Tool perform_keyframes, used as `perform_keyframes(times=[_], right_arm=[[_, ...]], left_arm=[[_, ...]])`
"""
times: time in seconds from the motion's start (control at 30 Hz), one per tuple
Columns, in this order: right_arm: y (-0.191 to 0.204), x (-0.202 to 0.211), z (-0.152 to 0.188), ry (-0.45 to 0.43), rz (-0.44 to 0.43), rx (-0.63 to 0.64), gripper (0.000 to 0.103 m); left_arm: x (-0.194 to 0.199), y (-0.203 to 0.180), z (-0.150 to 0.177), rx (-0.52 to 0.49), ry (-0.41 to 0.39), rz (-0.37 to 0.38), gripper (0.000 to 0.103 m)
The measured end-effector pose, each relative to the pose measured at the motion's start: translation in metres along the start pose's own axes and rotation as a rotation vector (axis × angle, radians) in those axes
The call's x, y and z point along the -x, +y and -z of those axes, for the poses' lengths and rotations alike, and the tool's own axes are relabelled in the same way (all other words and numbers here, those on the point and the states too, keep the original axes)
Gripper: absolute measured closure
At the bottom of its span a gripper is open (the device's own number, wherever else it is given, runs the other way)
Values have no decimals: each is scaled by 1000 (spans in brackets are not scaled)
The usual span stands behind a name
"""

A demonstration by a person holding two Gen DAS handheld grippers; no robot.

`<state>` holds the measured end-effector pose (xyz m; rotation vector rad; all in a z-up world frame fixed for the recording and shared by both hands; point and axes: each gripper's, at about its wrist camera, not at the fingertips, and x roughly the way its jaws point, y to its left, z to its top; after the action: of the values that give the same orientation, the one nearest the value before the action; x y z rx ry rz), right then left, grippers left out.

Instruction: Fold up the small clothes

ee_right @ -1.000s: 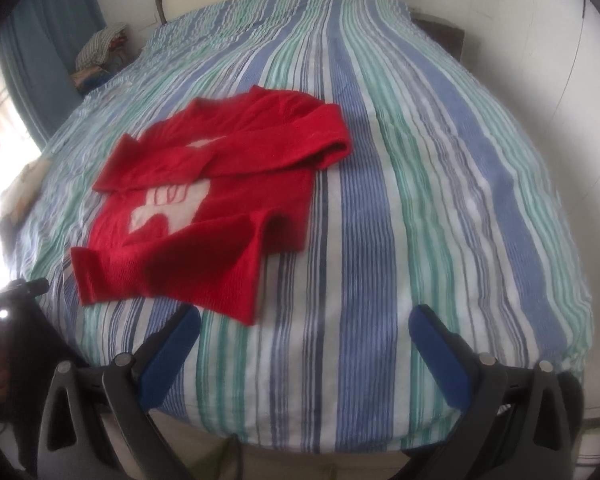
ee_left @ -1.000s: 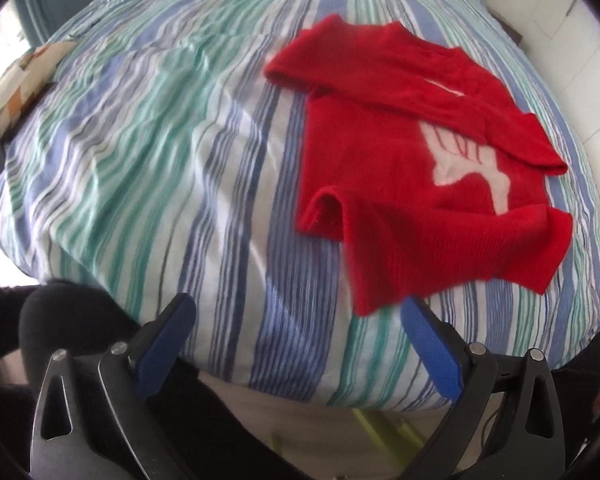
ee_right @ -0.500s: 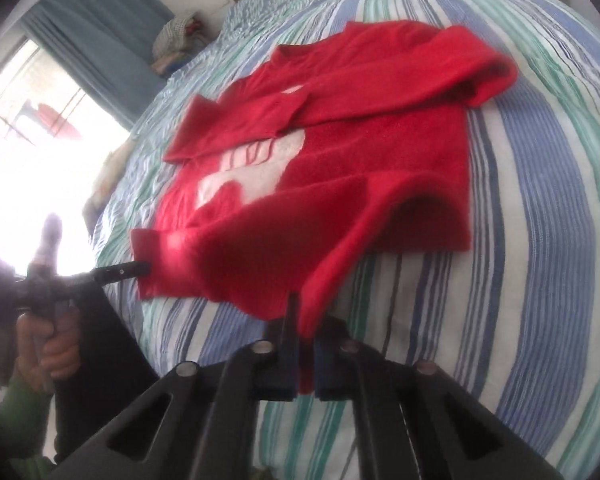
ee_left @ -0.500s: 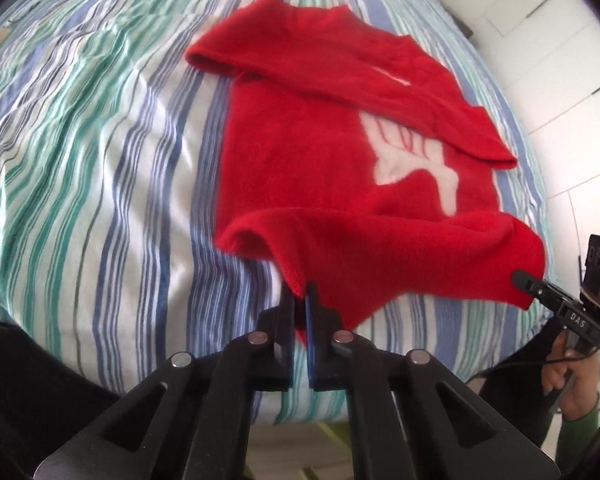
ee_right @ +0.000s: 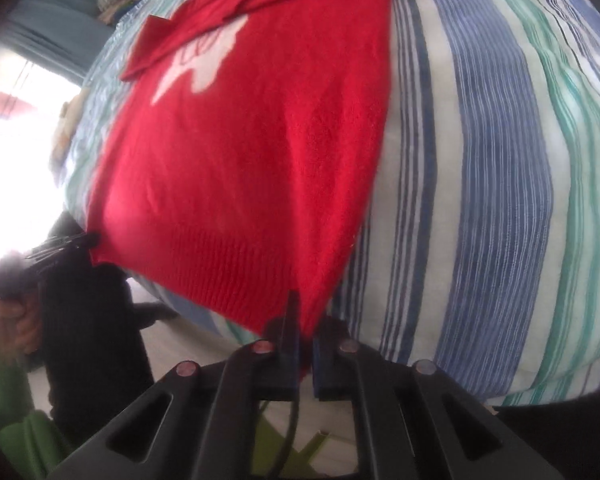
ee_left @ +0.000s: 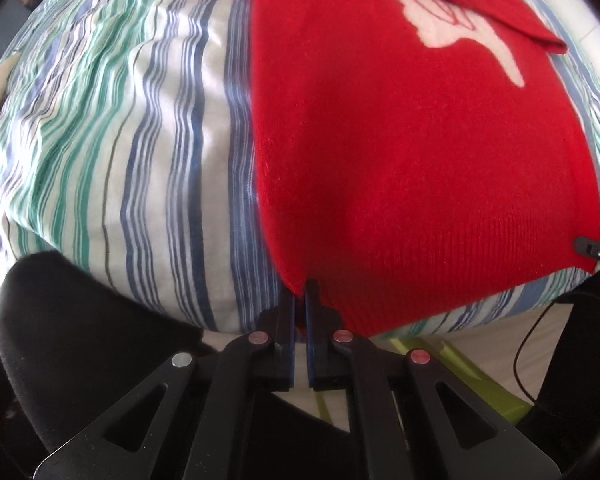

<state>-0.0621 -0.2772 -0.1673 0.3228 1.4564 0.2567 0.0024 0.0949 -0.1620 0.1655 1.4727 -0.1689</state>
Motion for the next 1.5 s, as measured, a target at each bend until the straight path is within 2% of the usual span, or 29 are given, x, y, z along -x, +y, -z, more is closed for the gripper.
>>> perform_keyframes(times=[0.3, 0.47, 0.63, 0.97, 1.1, 1.23, 1.33, 1.4, 1.47, 1.5], right_arm=[[-6, -33, -2, -19, 32, -44, 99], [-9, -37, -2, -29, 32, -47, 100], [-13, -35, 0, -38, 33, -53, 100], [-16, -31, 3, -51, 41, -61, 101], [-12, -32, 2, -55, 50, -59, 101], [-10, -31, 3, -54, 49, -63, 100], [-10, -25, 5, -38, 35, -63, 94], [-12, -19, 9, -11, 42, -63, 78], [-14, -12, 15, 36, 69, -46, 69], [-14, -7, 18, 63, 92, -25, 68]], left_arm=[[-45, -25, -20, 18, 44, -89, 101], [-71, -42, -50, 36, 54, -110, 101], [-84, -50, -51, 35, 40, -143, 101], [-83, -71, -45, 45, 37, -163, 101], [-67, -59, -28, 55, 39, -167, 101], [-58, -61, -24, 56, 49, -178, 100], [-48, -60, -19, 51, 66, -170, 90], [-37, -57, -11, 46, 74, -155, 67], [-19, -55, -2, 40, 49, -142, 63], [-8, -52, 0, 43, 24, -139, 63]])
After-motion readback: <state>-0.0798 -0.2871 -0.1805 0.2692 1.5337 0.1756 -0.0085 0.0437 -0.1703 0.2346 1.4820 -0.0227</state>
